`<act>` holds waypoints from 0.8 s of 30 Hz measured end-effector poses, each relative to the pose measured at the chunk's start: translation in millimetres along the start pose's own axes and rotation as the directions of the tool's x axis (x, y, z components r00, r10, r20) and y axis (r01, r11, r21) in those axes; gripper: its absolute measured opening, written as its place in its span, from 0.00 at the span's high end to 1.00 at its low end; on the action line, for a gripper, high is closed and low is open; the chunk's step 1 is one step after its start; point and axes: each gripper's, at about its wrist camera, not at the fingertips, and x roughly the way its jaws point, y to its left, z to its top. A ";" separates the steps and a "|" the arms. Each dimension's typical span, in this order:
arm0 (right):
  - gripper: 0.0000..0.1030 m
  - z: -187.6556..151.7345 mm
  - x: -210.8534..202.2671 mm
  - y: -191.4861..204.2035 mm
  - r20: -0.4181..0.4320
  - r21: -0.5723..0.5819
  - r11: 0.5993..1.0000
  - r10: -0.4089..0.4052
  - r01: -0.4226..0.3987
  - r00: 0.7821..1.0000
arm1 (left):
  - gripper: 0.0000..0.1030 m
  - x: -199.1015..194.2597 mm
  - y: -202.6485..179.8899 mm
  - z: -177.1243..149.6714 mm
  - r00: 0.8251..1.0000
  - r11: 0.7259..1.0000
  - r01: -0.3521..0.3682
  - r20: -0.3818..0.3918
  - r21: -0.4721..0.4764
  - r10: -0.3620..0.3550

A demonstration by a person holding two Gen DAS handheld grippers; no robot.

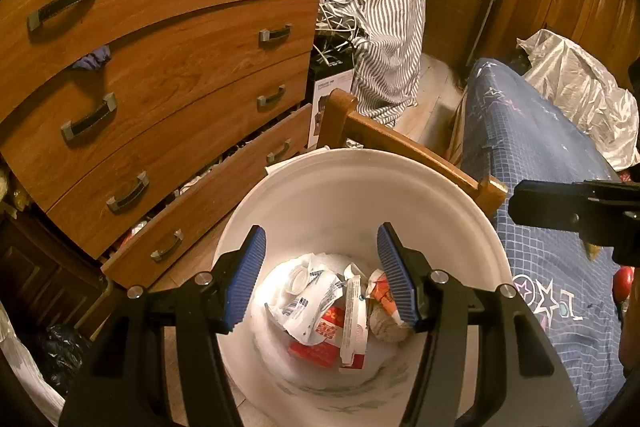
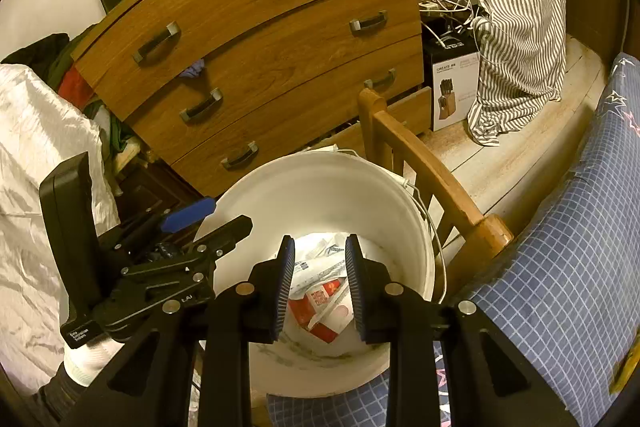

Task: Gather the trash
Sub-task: 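Open both tools to drop the cup and wrapper into the bucket, then move both tools back over the bed toward the remaining trash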

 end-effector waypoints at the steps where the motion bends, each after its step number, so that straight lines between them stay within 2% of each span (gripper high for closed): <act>1: 0.73 0.0 -1.2 0.6 0.003 0.000 1.000 -0.001 0.001 1.000 | 0.46 -1.2 -0.1 0.2 1.000 1.000 0.000 0.001 0.000 0.000; 7: 0.72 -11.5 -17.0 -2.0 0.031 0.003 1.000 0.006 -0.006 1.000 | 0.46 -13.9 -10.3 -2.5 1.000 1.000 0.007 0.015 0.007 -0.007; 9: 0.67 -21.5 -29.5 -2.8 0.052 0.003 1.000 0.016 -0.016 0.999 | 0.46 -20.7 -15.2 -5.0 1.000 1.000 0.017 0.022 0.010 -0.017; 13: 0.50 -54.8 -61.0 -10.3 0.104 0.004 1.000 0.012 -0.012 0.995 | 0.46 -32.9 -30.9 -16.2 0.999 0.999 0.043 0.032 0.027 -0.044; 15: 0.46 -80.7 -82.2 -18.1 0.136 0.010 1.000 -0.004 0.003 0.991 | 0.44 -37.1 -46.4 -27.7 0.997 0.997 0.065 0.026 0.051 -0.067; 19: 0.26 -146.4 -130.2 -44.1 0.202 0.042 0.998 -0.062 0.055 0.977 | 0.32 -37.8 -86.6 -51.8 0.991 0.986 0.132 -0.006 0.100 -0.132; 21: 0.21 -178.9 -149.5 -60.7 0.220 0.075 0.995 -0.081 0.066 0.972 | 0.23 -36.9 -108.4 -62.4 0.985 0.978 0.173 -0.027 0.121 -0.171; 24: 0.17 -241.8 -190.8 -90.7 0.266 0.131 0.982 -0.170 0.139 0.949 | 0.17 -36.9 -153.2 -81.1 0.973 0.958 0.232 -0.051 0.170 -0.226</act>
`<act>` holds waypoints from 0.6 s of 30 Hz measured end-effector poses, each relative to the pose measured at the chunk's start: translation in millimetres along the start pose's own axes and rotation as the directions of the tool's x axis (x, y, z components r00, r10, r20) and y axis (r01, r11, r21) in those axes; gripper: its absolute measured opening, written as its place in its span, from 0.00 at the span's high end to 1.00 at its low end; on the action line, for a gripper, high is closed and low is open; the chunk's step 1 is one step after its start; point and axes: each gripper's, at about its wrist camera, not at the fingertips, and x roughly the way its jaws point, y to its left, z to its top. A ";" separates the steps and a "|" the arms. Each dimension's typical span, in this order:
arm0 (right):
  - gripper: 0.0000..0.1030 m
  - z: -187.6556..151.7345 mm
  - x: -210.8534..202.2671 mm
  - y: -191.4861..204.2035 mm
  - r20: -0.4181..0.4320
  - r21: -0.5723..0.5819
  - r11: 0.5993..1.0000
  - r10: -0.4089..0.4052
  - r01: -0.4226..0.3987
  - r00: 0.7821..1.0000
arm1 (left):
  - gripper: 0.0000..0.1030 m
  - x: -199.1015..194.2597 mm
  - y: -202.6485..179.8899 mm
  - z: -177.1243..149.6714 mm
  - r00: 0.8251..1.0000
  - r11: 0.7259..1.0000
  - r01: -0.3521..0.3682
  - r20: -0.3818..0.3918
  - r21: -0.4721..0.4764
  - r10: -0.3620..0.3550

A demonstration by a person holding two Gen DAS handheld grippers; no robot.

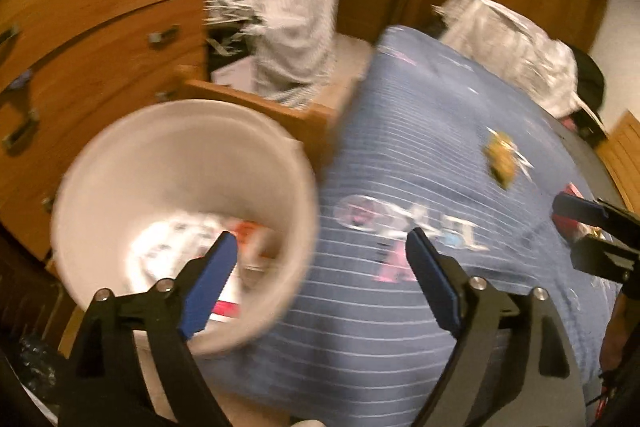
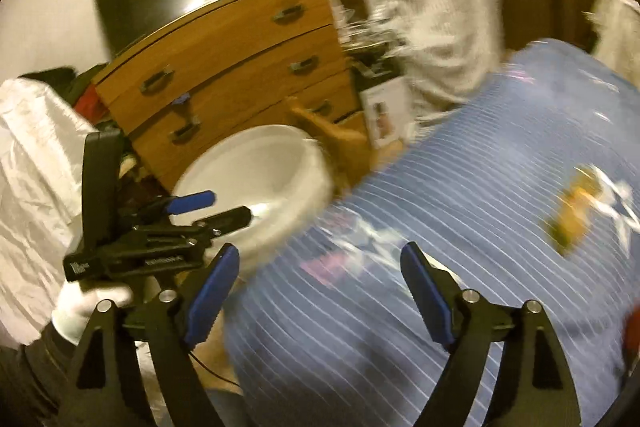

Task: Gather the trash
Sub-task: 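Move both tools back over the bed toward the remaining trash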

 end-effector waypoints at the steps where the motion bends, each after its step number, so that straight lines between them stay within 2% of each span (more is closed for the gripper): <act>1: 0.17 -12.1 -11.9 -10.7 0.010 0.005 1.000 -0.020 0.020 1.000 | 0.16 5.3 -18.1 -4.0 0.999 0.999 0.030 -0.013 0.021 -0.030; 5: 0.17 -72.8 -86.3 -74.2 0.065 0.058 0.990 -0.130 0.126 0.989 | 0.16 27.2 -92.8 -20.8 0.991 0.983 0.118 -0.081 0.143 -0.107; 8: 0.17 -115.3 -152.5 -141.7 0.117 0.162 0.962 -0.242 0.222 0.963 | 0.16 38.0 -139.2 -34.8 0.979 0.962 0.185 -0.124 0.202 -0.163; 10: 0.17 -139.0 -196.4 -201.0 0.134 0.265 0.915 -0.348 0.305 0.928 | 0.16 44.8 -170.6 -41.5 0.968 0.947 0.231 -0.150 0.225 -0.200; 12: 0.19 -160.9 -231.4 -263.7 0.139 0.393 0.854 -0.421 0.340 0.896 | 0.16 48.5 -191.2 -47.5 0.961 0.937 0.258 -0.167 0.235 -0.223; 14: 0.33 -175.9 -252.3 -327.8 0.101 0.509 0.784 -0.463 0.354 0.881 | 0.16 54.2 -211.6 -51.2 0.952 0.928 0.283 -0.187 0.240 -0.242; 16: 0.45 -180.2 -253.5 -389.9 0.043 0.587 0.735 -0.446 0.339 0.894 | 0.16 60.6 -227.4 -55.2 0.945 0.923 0.299 -0.209 0.242 -0.251; 17: 0.49 -178.0 -250.2 -407.2 0.033 0.608 0.725 -0.429 0.323 0.903 | 0.16 63.0 -235.8 -57.2 0.942 0.923 0.303 -0.219 0.239 -0.253; 18: 0.49 -173.4 -240.8 -427.9 0.019 0.633 0.721 -0.376 0.280 0.926 | 0.16 66.1 -241.3 -59.0 0.940 0.922 0.306 -0.229 0.236 -0.254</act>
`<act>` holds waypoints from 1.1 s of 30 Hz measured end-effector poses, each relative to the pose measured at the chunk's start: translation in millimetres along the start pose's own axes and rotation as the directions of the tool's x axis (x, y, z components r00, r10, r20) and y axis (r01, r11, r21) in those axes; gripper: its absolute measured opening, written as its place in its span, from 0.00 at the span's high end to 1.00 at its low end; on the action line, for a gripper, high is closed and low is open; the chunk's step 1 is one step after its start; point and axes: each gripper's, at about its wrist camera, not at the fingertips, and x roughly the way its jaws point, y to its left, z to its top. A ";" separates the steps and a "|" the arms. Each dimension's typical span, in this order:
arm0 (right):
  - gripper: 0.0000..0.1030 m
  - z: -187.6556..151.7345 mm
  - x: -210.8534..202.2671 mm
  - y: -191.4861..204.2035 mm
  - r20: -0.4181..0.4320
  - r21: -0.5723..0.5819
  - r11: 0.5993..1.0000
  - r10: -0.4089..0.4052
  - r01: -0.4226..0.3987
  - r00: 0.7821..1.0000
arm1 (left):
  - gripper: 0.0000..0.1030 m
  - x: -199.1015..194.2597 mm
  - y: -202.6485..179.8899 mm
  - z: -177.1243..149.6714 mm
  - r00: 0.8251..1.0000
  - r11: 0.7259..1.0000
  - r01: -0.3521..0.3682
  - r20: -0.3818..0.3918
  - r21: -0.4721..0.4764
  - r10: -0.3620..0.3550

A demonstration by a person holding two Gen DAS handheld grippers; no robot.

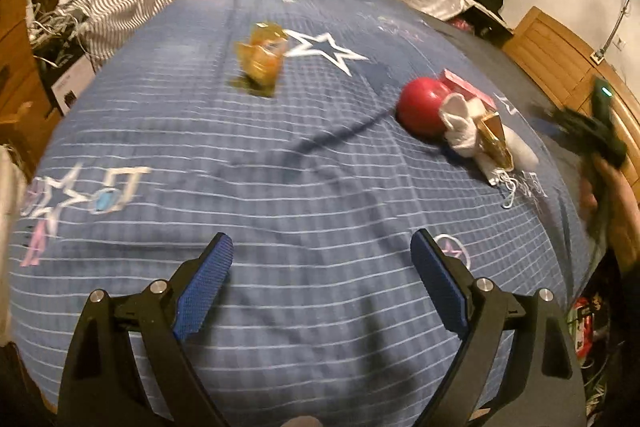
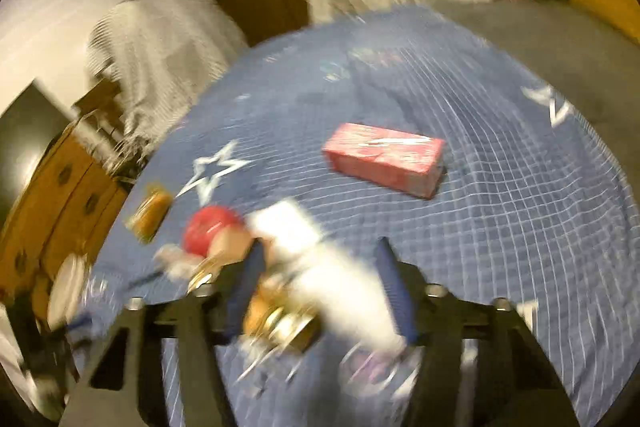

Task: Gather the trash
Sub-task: 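Move both tools back over the bed toward the remaining trash, then grasp the beige sponge with left tool while right tool grasps bubble-wrap sleeve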

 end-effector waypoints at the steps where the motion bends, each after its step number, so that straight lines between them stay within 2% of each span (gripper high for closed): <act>1: 0.49 7.4 12.5 -4.1 -0.039 0.013 1.000 0.020 -0.020 0.999 | 0.16 3.5 -3.7 -0.4 1.000 1.000 0.001 -0.006 -0.003 -0.001; 4: 0.50 29.0 65.2 4.2 -0.184 -0.023 0.998 0.050 -0.056 0.982 | 0.16 10.4 -14.5 0.4 1.000 1.000 0.001 -0.026 -0.010 -0.001; 8: 0.49 17.6 110.3 14.2 -0.296 -0.053 0.999 -0.003 -0.013 0.955 | 0.16 17.2 -23.7 -1.6 0.999 1.000 0.007 -0.045 -0.018 -0.008; 10: 0.49 5.4 104.3 12.9 -0.268 -0.015 0.999 0.040 -0.045 0.963 | 0.15 16.8 -27.2 -4.5 0.999 1.000 0.021 -0.042 -0.017 -0.022; 11: 0.49 -5.1 95.2 15.0 -0.272 -0.002 0.996 0.089 -0.093 0.958 | 0.15 15.9 -28.5 -6.4 0.999 0.999 0.033 -0.042 -0.017 -0.034; 13: 0.50 -23.7 81.3 33.2 -0.276 -0.039 0.990 0.117 -0.132 0.954 | 0.15 16.1 -31.5 -11.4 0.998 0.999 0.050 -0.040 -0.009 -0.050; 16: 0.49 -72.9 55.3 65.8 -0.280 -0.102 0.973 0.172 -0.207 0.944 | 0.13 22.0 -31.9 -20.8 0.996 0.997 0.068 -0.053 -0.020 -0.069; 19: 0.49 -110.6 35.5 107.2 -0.289 -0.182 0.939 0.233 -0.292 0.929 | 0.13 21.7 -32.7 -28.6 0.997 0.998 0.068 -0.044 -0.015 -0.069; 21: 0.49 -131.7 22.0 146.1 -0.287 -0.270 0.896 0.275 -0.353 0.917 | 0.13 18.0 -30.9 -34.1 0.997 0.997 0.074 -0.037 -0.017 -0.075; 23: 0.49 -131.6 -2.9 166.6 -0.207 -0.330 0.877 0.293 -0.349 0.933 | 0.13 12.1 -25.5 -38.7 0.997 0.997 0.072 -0.029 -0.025 -0.073; 26: 0.47 -113.4 -54.1 171.4 -0.071 -0.348 0.872 0.342 -0.345 0.937 | 0.13 4.2 -13.6 -42.4 0.998 0.997 0.060 -0.014 -0.045 -0.061; 27: 0.46 -107.8 -62.8 172.5 -0.051 -0.366 0.874 0.325 -0.321 0.944 | 0.13 2.0 -9.1 -43.8 0.998 0.997 0.056 -0.011 -0.050 -0.057; 30: 0.42 -103.9 -94.1 162.7 -0.009 -0.473 0.865 0.186 -0.168 0.983 | 0.13 -1.2 -2.8 -45.0 0.998 0.997 0.065 -0.013 -0.038 -0.066; 33: 0.39 -107.3 -103.4 135.7 -0.028 -0.503 0.860 0.082 -0.085 0.996 | 0.13 0.0 -9.6 -45.6 0.996 0.996 0.084 -0.029 -0.002 -0.084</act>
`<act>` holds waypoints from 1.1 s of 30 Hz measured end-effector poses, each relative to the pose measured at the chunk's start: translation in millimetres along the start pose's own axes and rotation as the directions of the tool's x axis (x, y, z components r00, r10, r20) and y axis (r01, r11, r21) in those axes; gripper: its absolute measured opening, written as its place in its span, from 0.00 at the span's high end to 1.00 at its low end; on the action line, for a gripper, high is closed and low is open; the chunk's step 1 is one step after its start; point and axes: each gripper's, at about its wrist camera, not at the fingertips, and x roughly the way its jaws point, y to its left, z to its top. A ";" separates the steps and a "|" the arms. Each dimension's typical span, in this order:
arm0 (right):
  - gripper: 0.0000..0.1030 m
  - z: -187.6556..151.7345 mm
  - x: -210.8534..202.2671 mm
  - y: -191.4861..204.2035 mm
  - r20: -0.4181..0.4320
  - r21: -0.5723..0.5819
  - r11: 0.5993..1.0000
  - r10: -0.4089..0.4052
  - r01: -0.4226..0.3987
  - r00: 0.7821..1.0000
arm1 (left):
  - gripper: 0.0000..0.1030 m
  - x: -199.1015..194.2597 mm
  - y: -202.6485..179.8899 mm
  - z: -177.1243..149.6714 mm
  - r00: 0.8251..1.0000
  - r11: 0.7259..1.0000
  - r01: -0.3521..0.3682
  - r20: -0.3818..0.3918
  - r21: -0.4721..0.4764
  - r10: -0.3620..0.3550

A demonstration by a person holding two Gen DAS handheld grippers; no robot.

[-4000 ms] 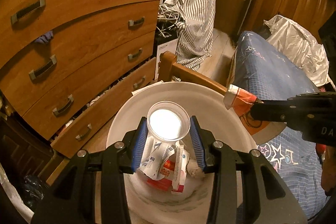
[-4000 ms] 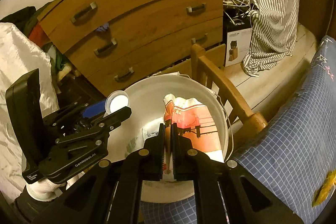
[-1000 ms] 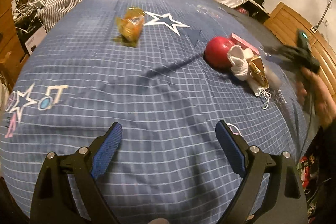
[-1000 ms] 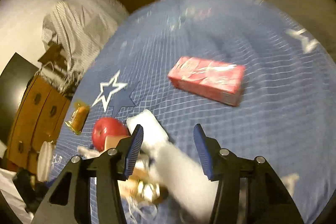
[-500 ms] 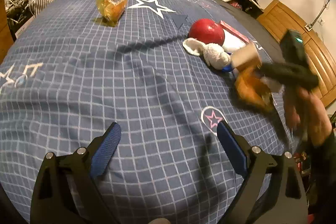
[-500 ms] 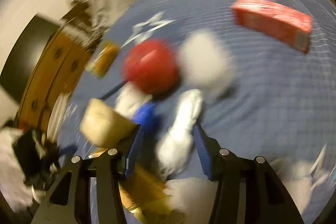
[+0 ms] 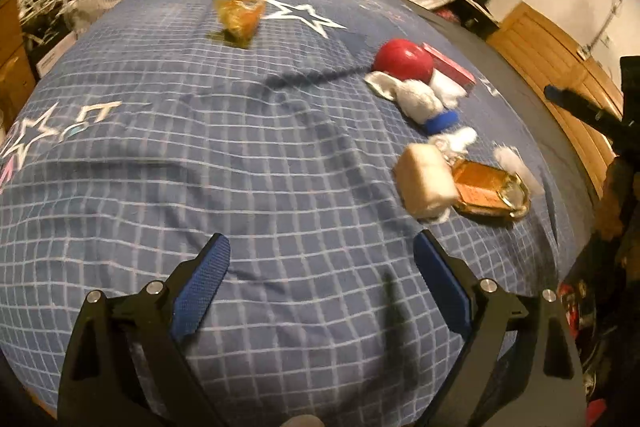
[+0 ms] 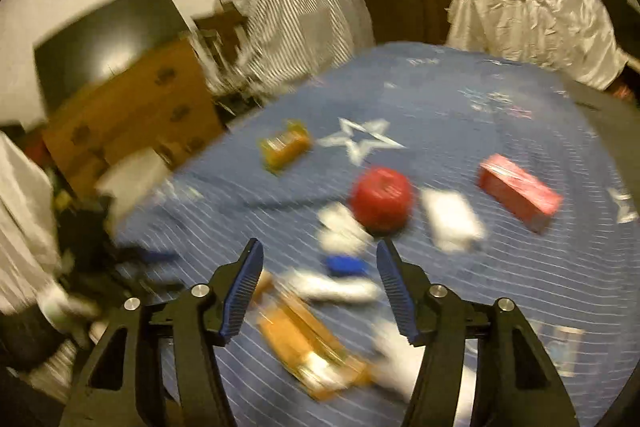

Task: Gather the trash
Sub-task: 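Grasp the beige sponge with left tool while right tool grasps bubble-wrap sleeve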

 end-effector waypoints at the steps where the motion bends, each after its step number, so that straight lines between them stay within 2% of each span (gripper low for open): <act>1: 0.38 -8.5 -3.0 -7.4 -0.020 0.003 1.000 -0.027 0.027 0.999 | 0.13 1.5 -4.7 0.3 1.000 1.000 0.009 -0.004 0.010 -0.009; 4: 0.37 -33.9 -6.8 -31.0 -0.072 -0.023 0.995 -0.098 0.096 0.993 | 0.13 10.5 -26.7 5.3 0.999 0.998 0.035 -0.016 0.050 -0.035; 5: 0.37 -39.3 3.1 -38.3 -0.086 -0.042 0.994 -0.107 0.103 0.991 | 0.13 14.0 -33.0 7.0 0.999 0.997 0.041 -0.019 0.060 -0.040; 10: 0.35 -63.3 20.2 -46.2 -0.162 -0.188 0.978 -0.121 0.090 0.979 | 0.13 40.0 -72.4 21.1 0.997 0.990 0.065 -0.046 0.125 -0.059; 14: 0.35 -65.2 34.9 -40.5 -0.209 -0.291 0.954 -0.140 0.075 0.968 | 0.13 51.0 -77.2 33.8 0.998 0.994 0.052 -0.036 0.092 -0.049; 16: 0.35 -65.4 42.1 -41.1 -0.240 -0.328 0.943 -0.149 0.064 0.959 | 0.23 55.4 -75.9 37.0 0.999 0.995 0.028 -0.043 0.093 -0.024; 17: 0.35 -66.5 49.0 -41.6 -0.270 -0.350 0.936 -0.145 0.043 0.952 | 0.31 57.3 -75.2 37.8 0.998 0.995 0.024 -0.053 0.097 -0.019; 20: 0.35 -66.8 64.1 -44.0 -0.318 -0.384 0.923 -0.158 0.025 0.935 | 0.43 57.9 -72.3 38.5 0.998 0.994 0.007 -0.062 0.110 0.000; 23: 0.35 -65.4 80.9 -50.2 -0.353 -0.391 0.920 -0.159 0.009 0.922 | 0.51 61.1 -72.3 41.2 0.997 0.992 -0.001 -0.074 0.125 0.010; 25: 0.35 -64.6 88.7 -52.3 -0.366 -0.384 0.923 -0.148 -0.004 0.919 | 0.51 62.7 -73.4 41.7 0.997 0.990 -0.009 -0.079 0.141 0.020; 30: 0.35 -70.0 93.9 -50.4 -0.360 -0.354 0.935 -0.118 -0.018 0.925 | 0.50 64.6 -71.2 41.6 0.997 0.990 -0.019 -0.068 0.143 0.028; 33: 0.43 -74.5 93.0 -48.7 -0.339 -0.330 0.944 -0.113 -0.006 0.934 | 0.48 67.0 -74.9 40.0 0.997 0.983 -0.027 -0.067 0.181 0.040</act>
